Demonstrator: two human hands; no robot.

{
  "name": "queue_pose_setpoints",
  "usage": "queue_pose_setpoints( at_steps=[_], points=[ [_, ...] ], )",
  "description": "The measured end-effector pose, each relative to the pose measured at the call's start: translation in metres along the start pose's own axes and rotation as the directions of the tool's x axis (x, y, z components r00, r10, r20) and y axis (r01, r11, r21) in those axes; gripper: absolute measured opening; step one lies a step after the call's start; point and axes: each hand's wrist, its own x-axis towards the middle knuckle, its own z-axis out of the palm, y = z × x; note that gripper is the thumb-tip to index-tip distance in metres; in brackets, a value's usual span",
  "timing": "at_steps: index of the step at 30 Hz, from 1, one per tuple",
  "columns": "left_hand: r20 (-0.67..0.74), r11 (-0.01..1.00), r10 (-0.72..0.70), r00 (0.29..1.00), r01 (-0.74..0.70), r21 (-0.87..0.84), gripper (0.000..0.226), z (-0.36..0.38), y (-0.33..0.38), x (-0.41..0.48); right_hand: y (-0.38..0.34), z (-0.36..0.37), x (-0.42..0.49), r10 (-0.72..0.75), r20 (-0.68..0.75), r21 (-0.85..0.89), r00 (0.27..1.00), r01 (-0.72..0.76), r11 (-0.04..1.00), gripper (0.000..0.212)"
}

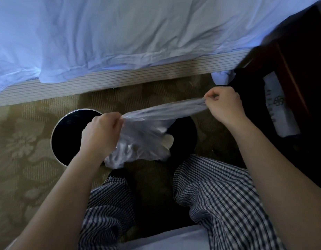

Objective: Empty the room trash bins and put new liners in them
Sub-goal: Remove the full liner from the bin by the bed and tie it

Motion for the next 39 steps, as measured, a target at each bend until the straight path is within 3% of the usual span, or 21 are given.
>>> queue_pose_setpoints(
  at_steps=[3, 6, 7, 10, 13, 16, 18, 20, 24, 30, 34, 39],
  points=[
    [-0.139, 0.997, 0.079, 0.987, -0.080, -0.001, 0.026, -0.002, 0.005, -0.002, 0.002, -0.004, 0.001, -0.016, -0.012, -0.025, 1.000, 0.016, 1.000, 0.014],
    [-0.161, 0.956, 0.285, 0.945, -0.293, -0.031, 0.025, 0.001, 0.008, -0.002, 0.001, 0.003, 0.001, -0.181, 0.016, -0.033, 0.983, 0.182, 0.983, 0.009],
    [-0.130, 0.926, 0.366, 0.921, -0.375, -0.043, 0.025, 0.003, 0.009, -0.002, 0.001, 0.007, 0.002, -0.243, 0.039, -0.074, 0.969, 0.246, 0.967, 0.017],
    [0.035, 0.856, 0.511, 0.859, -0.506, -0.104, 0.032, 0.014, 0.010, -0.003, -0.010, 0.014, -0.005, -0.373, 0.229, -0.200, 0.899, 0.418, 0.886, 0.072],
    [0.084, 0.825, 0.563, 0.822, -0.553, -0.117, 0.035, 0.018, 0.013, -0.003, -0.023, 0.024, -0.022, -0.572, 0.412, -0.054, 0.709, 0.646, 0.762, 0.101],
    [0.075, 0.803, 0.595, 0.800, -0.588, -0.094, 0.037, 0.018, 0.017, -0.003, -0.028, 0.040, -0.036, -0.611, 0.540, -0.077, 0.579, 0.757, 0.649, 0.088],
    [0.089, 0.813, 0.581, 0.809, -0.571, -0.112, 0.030, 0.016, 0.017, -0.004, -0.028, 0.047, -0.037, -0.633, 0.524, -0.154, 0.569, 0.795, 0.587, 0.052],
    [0.076, 0.843, 0.535, 0.841, -0.525, -0.117, 0.019, 0.015, 0.017, -0.004, -0.027, 0.047, -0.033, -0.661, 0.455, -0.126, 0.597, 0.778, 0.616, 0.008],
    [0.023, 0.934, 0.334, 0.942, -0.328, -0.145, 0.028, 0.013, 0.017, -0.004, -0.029, 0.039, -0.032, -0.561, 0.448, 0.009, 0.696, 0.624, 0.781, 0.021],
    [0.012, 0.951, 0.211, 0.977, -0.202, -0.233, 0.038, 0.011, 0.022, -0.002, -0.029, 0.037, -0.028, -0.497, 0.418, 0.300, 0.761, 0.401, 0.866, 0.028],
    [0.022, 0.933, 0.158, 0.987, -0.142, -0.330, 0.040, 0.010, 0.026, -0.002, -0.019, 0.037, -0.019, -0.429, 0.366, 0.271, 0.826, 0.346, 0.898, 0.031],
    [0.203, 0.886, 0.109, 0.973, -0.003, -0.463, 0.041, 0.012, 0.024, -0.001, -0.010, 0.036, -0.012, -0.292, 0.296, 0.136, 0.910, 0.262, 0.955, 0.034]
  ],
)
